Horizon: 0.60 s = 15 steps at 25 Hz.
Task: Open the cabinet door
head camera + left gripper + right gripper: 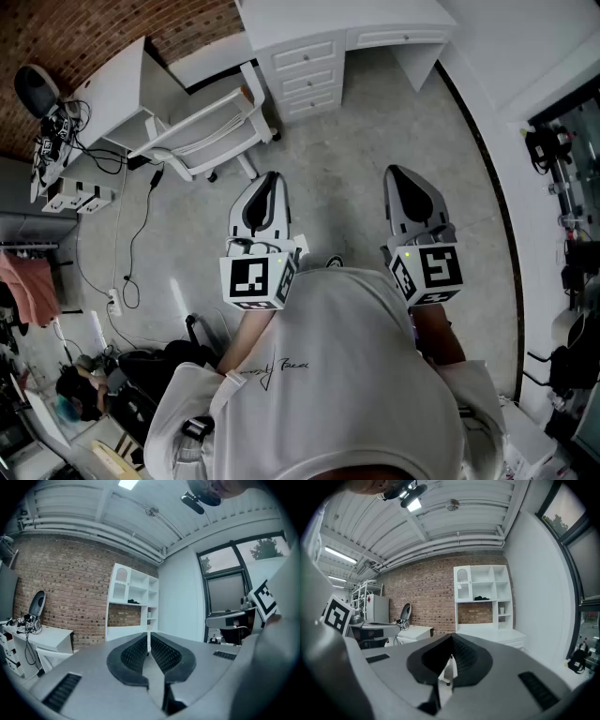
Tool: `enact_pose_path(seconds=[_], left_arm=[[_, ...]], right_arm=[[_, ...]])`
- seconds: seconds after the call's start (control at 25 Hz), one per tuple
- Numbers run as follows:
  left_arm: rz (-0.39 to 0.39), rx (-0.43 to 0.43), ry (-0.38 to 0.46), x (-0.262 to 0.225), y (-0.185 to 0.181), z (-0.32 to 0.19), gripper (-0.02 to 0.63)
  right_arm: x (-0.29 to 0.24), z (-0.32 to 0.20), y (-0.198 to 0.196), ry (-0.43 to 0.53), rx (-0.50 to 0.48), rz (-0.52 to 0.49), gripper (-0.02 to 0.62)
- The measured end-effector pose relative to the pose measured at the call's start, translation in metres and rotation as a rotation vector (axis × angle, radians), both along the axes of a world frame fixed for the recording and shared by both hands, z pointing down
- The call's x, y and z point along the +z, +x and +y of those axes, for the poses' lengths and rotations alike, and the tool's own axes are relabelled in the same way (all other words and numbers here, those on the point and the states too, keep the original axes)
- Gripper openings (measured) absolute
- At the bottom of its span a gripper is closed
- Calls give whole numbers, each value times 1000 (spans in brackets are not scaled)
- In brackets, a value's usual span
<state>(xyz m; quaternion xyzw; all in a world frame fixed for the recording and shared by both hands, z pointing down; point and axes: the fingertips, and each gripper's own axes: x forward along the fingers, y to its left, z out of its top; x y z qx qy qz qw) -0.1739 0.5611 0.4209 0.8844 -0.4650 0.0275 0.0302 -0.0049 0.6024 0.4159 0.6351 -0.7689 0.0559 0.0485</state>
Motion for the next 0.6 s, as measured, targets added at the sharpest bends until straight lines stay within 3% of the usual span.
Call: enact_pose_path(seconds=[0.32, 0.52, 0.6], left_arm=[[-4, 9, 8, 4, 5, -9, 18], [15, -19, 7, 2, -2, -9, 17], [27, -14, 3, 2, -2, -4, 17]], right_arm=[[1, 3, 8, 15, 41, 7, 23], [7, 6, 19, -3, 58, -99, 25], [11, 7, 22, -23, 58, -60, 25]])
